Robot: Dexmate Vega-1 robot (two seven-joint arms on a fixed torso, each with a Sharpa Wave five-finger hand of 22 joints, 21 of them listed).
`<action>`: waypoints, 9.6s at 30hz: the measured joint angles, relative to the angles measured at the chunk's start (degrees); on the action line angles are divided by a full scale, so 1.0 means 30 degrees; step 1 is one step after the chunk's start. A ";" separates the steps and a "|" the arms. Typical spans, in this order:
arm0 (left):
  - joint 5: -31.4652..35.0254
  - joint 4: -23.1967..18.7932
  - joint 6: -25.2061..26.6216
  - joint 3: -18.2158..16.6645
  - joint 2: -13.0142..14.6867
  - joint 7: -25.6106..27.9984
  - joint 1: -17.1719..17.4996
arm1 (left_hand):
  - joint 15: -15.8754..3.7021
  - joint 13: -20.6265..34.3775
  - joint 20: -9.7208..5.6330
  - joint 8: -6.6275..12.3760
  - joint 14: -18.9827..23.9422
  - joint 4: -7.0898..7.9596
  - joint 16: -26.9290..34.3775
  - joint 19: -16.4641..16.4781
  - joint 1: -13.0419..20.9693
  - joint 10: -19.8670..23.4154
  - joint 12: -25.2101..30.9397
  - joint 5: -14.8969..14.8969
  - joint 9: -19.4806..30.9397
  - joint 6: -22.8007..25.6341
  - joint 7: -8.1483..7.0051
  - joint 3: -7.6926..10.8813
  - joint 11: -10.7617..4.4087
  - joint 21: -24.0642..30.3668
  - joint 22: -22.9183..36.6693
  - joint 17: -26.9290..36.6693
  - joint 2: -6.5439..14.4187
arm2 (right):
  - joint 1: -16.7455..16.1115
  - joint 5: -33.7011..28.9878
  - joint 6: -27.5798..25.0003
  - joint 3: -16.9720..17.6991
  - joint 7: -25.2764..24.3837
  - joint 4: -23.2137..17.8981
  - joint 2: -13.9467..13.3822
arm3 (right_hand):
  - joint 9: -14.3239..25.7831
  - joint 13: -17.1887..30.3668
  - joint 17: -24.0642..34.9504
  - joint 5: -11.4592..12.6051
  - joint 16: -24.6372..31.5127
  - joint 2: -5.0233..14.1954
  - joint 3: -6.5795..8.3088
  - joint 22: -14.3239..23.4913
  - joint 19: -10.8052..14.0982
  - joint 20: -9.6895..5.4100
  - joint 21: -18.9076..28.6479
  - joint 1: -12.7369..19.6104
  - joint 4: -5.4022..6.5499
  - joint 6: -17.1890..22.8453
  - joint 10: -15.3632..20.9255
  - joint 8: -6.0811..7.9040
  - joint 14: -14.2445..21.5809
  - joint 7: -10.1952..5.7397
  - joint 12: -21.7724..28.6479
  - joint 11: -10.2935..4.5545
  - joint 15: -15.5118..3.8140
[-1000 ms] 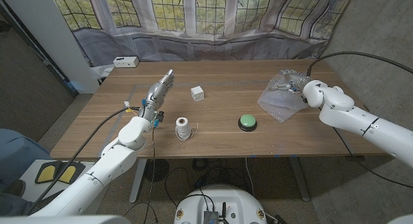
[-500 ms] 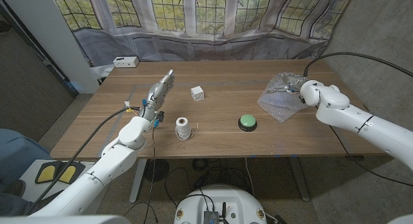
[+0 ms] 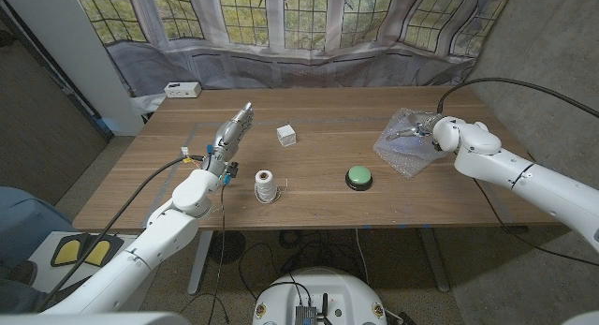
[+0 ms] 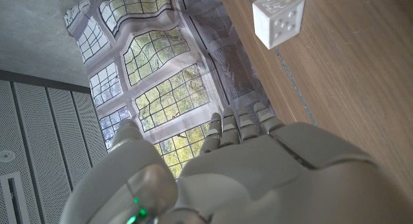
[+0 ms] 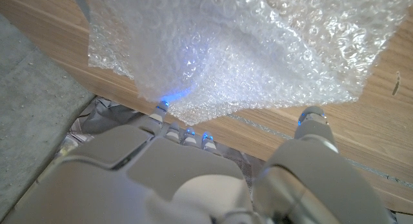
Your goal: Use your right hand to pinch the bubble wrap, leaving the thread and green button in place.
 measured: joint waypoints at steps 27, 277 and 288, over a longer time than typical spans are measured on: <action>0.0056 -0.0144 0.0031 0.0047 0.0040 0.0146 0.0109 | 0.0000 0.0000 0.0176 0.0001 0.0000 -0.0061 0.0000 -0.0177 0.0000 0.0000 0.0001 -0.0082 0.0000 0.0000 0.0001 0.0062 0.0000 -0.0015 0.0000 0.0000 0.0000 | 0.1067 0.0125 -0.0198 -0.1131 0.1553 0.1738 0.0619 | 0.0023 -0.0003 -0.0002 0.0147 0.0002 0.0339 0.0151 -0.0003 -0.0838 0.0507 -0.0072 0.0815 -0.0013 0.0107 0.0003 0.0151 0.0011 0.0586 0.0156 0.0416 0.0218; -0.0482 0.0280 0.0150 0.0395 -0.0125 -0.0287 -0.0108 | 0.0034 0.0092 0.0961 0.0090 0.0445 -0.0189 0.0000 -0.0486 0.0078 0.0615 0.0002 -0.0073 0.0088 0.1166 -0.0612 0.0192 -0.0139 -0.0014 0.0094 0.0000 0.0078 | -0.7797 0.0009 0.1038 0.5834 -1.2383 -0.6910 -0.0008 | 0.0390 0.1543 0.6226 -0.0300 0.2198 0.3442 0.0842 0.0044 1.7867 -0.5233 0.6730 1.6504 0.0345 1.6652 1.5392 0.0442 1.8756 -0.0689 0.3812 -0.1393 -0.4266; -0.0460 0.0236 0.0123 0.0388 -0.0125 -0.0254 -0.0094 | 0.0033 0.0092 0.0961 0.0090 0.0445 -0.0189 0.0000 -0.0486 0.0048 0.0822 0.0001 -0.0073 0.0088 0.1164 -0.0612 0.0191 -0.0137 -0.0014 0.0095 0.0000 0.0305 | -0.7801 -0.0124 0.0861 0.5820 -1.2529 -0.6937 0.0131 | 0.0381 0.1844 0.7084 -0.0303 0.3484 0.3691 0.1056 0.0276 1.8889 -0.5572 0.7698 1.8041 -0.0161 1.7653 1.6689 0.0836 2.0457 -0.1059 0.4110 -0.1728 -0.4727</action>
